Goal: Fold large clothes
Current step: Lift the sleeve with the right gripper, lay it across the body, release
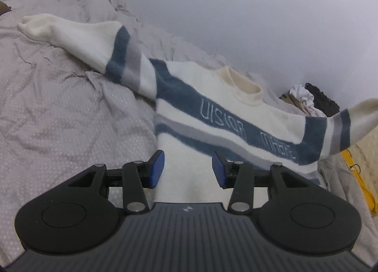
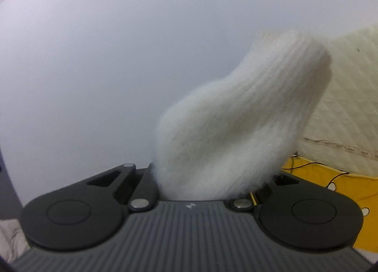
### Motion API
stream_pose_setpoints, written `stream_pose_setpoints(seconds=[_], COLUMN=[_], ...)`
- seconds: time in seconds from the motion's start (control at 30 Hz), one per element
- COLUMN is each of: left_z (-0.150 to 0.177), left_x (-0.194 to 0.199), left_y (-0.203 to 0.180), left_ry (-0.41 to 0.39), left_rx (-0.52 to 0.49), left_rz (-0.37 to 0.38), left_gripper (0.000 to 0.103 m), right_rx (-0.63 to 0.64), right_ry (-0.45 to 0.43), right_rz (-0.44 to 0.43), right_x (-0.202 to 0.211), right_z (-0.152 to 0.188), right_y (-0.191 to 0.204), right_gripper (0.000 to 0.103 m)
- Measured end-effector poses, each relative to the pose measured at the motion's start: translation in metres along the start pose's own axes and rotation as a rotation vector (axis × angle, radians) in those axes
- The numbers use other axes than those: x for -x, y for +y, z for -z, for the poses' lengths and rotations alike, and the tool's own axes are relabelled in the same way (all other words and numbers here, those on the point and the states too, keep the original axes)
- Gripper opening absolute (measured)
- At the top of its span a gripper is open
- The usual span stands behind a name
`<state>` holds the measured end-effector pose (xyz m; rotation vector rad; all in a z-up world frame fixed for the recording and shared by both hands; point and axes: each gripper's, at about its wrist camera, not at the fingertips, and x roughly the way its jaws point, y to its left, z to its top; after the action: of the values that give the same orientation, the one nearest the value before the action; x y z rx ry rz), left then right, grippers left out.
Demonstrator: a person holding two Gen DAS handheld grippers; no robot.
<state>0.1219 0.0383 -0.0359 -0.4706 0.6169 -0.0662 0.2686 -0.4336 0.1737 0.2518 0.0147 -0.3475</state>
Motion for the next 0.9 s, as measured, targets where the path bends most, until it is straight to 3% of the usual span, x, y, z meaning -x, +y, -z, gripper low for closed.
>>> stream_pose_setpoints(seconds=[0.17, 0.27, 0.4, 0.57, 0.77, 0.87, 0.9], left_z=[-0.007, -0.009, -0.012, -0.016, -0.017, -0.017, -0.018], left_x=[0.013, 0.020, 0.028, 0.022, 0.012, 0.005, 0.003], left_y=[0.007, 0.015, 0.026, 0.037, 0.049, 0.054, 0.055], left_ry=[-0.026, -0.033, -0.040, -0.030, -0.015, 0.003, 0.007], left_rx=[0.010, 0.030, 0.064, 0.119, 0.145, 0.153, 0.155], left_rz=[0.023, 0.038, 0.055, 0.071, 0.079, 0.089, 0.093], left_gripper=[0.051, 0.051, 0.051, 0.051, 0.051, 0.051, 0.051], right_rx=[0.065, 0.185, 0.190, 0.223, 0.271, 0.284, 0.297], right_ry=[0.011, 0.044, 0.071, 0.089, 0.190, 0.233, 0.245], right_rz=[-0.017, 0.027, 0.012, 0.008, -0.021, -0.027, -0.043], right_x=[0.057, 0.087, 0.126, 0.160, 0.175, 0.186, 0.191], right_z=[0.026, 0.063, 0.123, 0.201, 0.284, 0.306, 0.307], right_y=[0.064, 0.104, 0.134, 0.159, 0.174, 0.174, 0.180], right_gripper=[0.017, 0.017, 0.018, 0.019, 0.020, 0.026, 0.033])
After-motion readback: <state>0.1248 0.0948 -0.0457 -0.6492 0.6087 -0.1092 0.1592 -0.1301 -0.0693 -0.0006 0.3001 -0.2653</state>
